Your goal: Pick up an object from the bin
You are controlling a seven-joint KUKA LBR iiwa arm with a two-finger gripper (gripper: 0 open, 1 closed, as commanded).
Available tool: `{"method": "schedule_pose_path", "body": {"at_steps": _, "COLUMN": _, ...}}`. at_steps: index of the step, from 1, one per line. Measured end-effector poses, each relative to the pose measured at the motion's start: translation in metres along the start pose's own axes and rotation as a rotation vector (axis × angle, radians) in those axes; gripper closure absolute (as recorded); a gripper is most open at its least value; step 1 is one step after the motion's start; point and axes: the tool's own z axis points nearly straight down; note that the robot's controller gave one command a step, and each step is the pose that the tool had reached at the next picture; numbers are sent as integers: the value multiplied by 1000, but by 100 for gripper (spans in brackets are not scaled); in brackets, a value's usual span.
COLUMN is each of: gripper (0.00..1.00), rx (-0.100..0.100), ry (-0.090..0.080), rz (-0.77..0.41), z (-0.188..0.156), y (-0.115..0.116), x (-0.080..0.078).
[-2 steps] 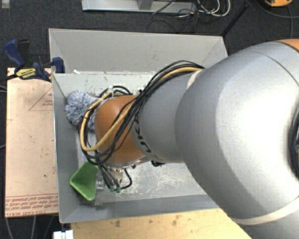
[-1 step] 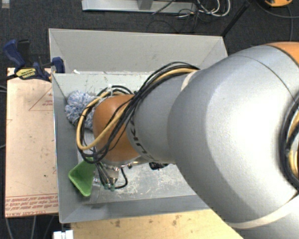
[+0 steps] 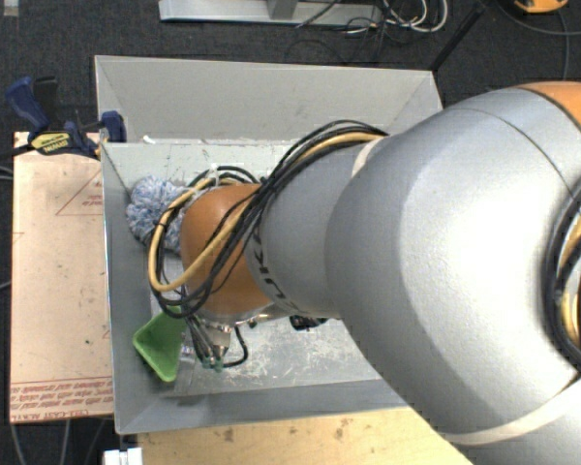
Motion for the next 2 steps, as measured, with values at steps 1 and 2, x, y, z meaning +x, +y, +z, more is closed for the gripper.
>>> {"method": "schedule_pose_path", "body": {"at_steps": 1, "gripper": 100, "rx": 0, "ry": 2, "rz": 0, "z": -2, "y": -1, "x": 0}}
{"method": "schedule_pose_path", "body": {"at_steps": 2, "gripper": 100, "rx": -5, "ry": 6, "rz": 1, "z": -13, "y": -1, "x": 3}}
